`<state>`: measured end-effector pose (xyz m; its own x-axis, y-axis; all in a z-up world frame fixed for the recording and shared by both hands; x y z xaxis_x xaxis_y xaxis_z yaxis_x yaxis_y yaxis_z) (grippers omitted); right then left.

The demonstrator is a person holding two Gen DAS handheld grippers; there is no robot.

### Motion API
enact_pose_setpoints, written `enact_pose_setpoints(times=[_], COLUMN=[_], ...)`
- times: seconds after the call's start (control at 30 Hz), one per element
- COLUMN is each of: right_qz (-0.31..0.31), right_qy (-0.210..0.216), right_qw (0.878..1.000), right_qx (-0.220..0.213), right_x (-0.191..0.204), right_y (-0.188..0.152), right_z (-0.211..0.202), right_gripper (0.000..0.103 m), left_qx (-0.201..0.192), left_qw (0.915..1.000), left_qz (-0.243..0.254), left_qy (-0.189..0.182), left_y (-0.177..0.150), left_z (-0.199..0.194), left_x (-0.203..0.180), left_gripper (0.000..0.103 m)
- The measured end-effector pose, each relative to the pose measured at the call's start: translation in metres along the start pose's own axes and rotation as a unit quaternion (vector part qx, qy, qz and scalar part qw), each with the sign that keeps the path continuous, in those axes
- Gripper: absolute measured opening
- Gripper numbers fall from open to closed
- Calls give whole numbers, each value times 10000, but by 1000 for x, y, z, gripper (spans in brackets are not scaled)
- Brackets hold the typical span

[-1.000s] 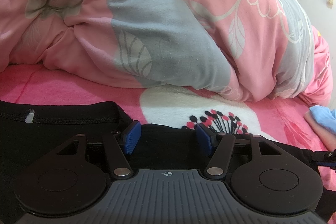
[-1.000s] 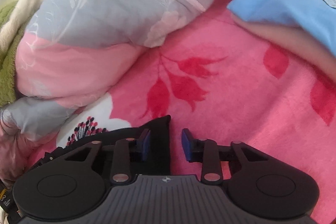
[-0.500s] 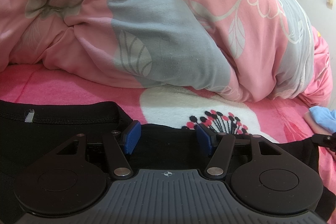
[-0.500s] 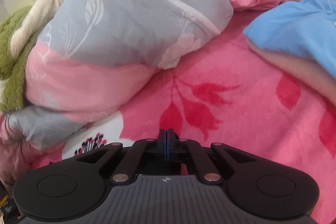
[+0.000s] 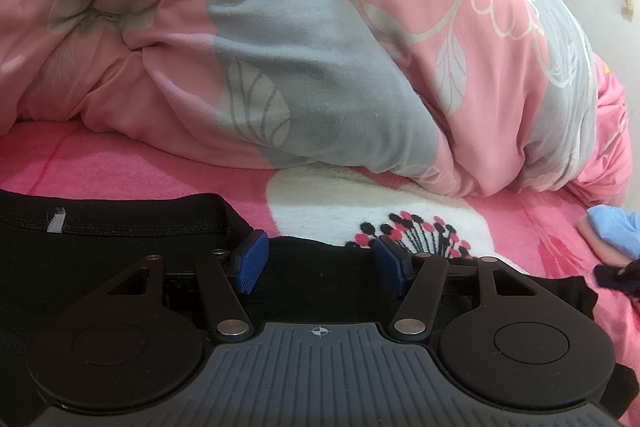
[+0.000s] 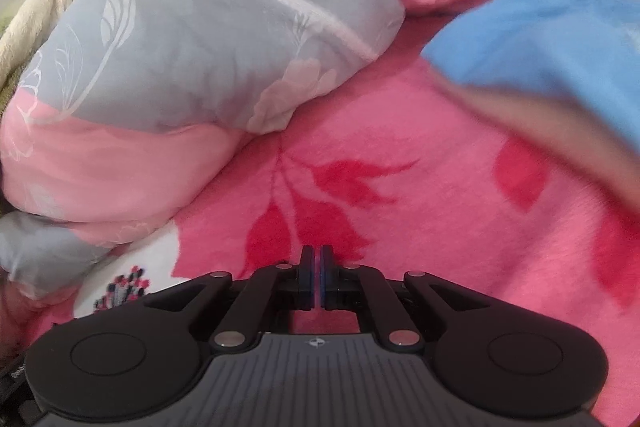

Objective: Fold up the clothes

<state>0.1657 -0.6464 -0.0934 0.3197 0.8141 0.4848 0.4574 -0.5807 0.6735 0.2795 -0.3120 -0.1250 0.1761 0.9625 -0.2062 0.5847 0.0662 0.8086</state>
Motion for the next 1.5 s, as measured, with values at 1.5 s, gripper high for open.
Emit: enact_pose_setpoints(times=[1.5], right_qz=[-3479], right_qy=[841], right_qw=[9273], right_qx=[1094], right_x=[102], right_y=[-130], right_z=[-66], right_gripper=[1], left_qx=[162], left_qw=[9950], left_qz=[909], left_qy=[-391], left_y=[-10], left_z=[0], left_x=[-31], left_gripper=[68])
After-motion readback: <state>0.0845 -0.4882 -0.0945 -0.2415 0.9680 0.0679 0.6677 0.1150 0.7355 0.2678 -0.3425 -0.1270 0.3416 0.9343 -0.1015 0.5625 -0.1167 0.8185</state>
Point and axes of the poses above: each gripper's, at about its wrist camera, not at the fingertips, and z roughly the way its jaws point, x to its left, y to its top, the point moved 2 cm from there along z, roughly the way its jaws point, and after that the axes turned 11 degrees about y, right-handed, at the moved point
